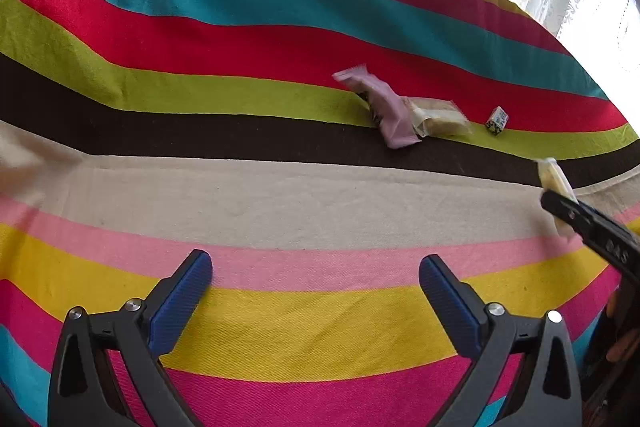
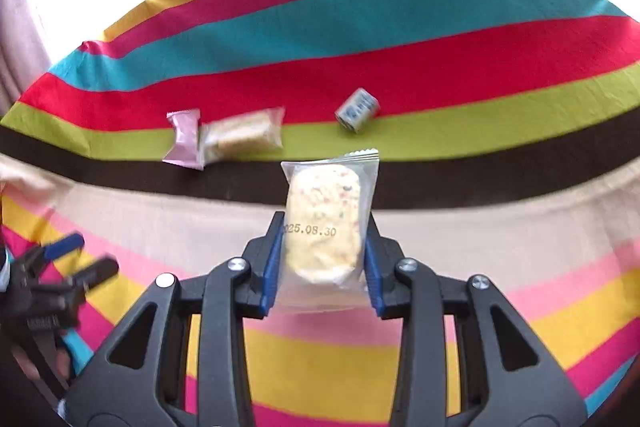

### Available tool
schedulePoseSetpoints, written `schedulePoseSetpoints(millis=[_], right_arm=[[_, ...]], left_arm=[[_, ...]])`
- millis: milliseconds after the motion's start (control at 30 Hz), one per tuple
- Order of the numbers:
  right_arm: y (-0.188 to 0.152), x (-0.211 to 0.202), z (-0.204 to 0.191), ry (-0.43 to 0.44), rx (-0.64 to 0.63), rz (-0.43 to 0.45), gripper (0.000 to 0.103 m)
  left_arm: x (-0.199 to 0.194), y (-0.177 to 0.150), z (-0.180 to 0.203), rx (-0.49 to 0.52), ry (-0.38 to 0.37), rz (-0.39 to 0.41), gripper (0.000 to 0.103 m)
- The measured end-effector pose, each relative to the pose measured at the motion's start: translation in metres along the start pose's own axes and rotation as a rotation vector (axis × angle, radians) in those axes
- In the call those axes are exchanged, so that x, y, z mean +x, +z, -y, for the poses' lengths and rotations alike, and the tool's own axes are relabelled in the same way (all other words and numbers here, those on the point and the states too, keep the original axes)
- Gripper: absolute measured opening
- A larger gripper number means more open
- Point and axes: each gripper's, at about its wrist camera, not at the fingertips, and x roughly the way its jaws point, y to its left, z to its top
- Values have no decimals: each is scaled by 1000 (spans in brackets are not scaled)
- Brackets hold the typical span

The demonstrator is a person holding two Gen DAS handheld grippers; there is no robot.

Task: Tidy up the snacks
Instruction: 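Grasp the clear cookie packet with the right tool while the left tool reaches for the pink packet, then grasp the pink candy packet with the left tool and lift it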

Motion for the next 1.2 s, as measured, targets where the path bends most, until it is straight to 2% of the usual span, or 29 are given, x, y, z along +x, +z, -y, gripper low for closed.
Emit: schedulePoseSetpoints(millis=[67, 133, 333, 467, 500, 600, 667, 733, 767, 800, 833, 867, 900, 967, 1033, 1067, 1133, 1200], right_arm=[[-17, -19, 15, 20, 37, 12, 39], [-26, -33, 30, 4, 67, 31, 39], [-34, -30, 79, 115, 286, 15, 39], [-34, -29, 80, 154, 306, 24, 39], [-34, -28, 79, 155, 304, 18, 39], [-34, -27, 79, 165, 312, 20, 40], [-33, -26, 79, 170, 313, 20, 40], [-33, -26, 79, 175, 314, 19, 40], [-34, -26, 79, 178, 317, 20, 40], [-34, -26, 79, 179, 320, 20, 40], [-34, -26, 79, 180, 320, 21, 40], [-34, -25, 79, 181, 321, 21, 40], [-34, -26, 80, 183, 322, 21, 40], [-35, -27, 80, 187, 320, 21, 40], [-35, -27, 81, 192, 317, 20, 40], [-35, -28, 82, 192, 316, 20, 40], [-36, -28, 82, 192, 316, 20, 40], [-36, -28, 82, 191, 317, 20, 40]], left_arm=[[3, 1, 5, 23, 30, -13, 103], [7, 0, 14, 75, 81, -41, 103], [9, 7, 17, 48, 89, -64, 103], [19, 41, 12, -186, 32, -78, 103], [23, 51, 11, -251, 42, -73, 103], [36, 82, 17, -366, 113, -33, 103], [49, 102, 24, -371, 203, -18, 103], [64, 114, 29, -377, 235, -32, 102], [72, 116, 31, -369, 231, -54, 92], [77, 116, 34, -343, 262, -68, 76], [76, 113, 39, -308, 299, -53, 64], [74, 110, 44, -278, 315, -39, 48], [72, 106, 47, -245, 304, -31, 40], [64, 95, 48, -191, 273, -22, 40], [56, 82, 46, -146, 207, -8, 40], [53, 78, 45, -108, 171, -5, 43], [50, 72, 44, -39, 164, -15, 48], [48, 66, 41, -24, 186, -30, 83]])
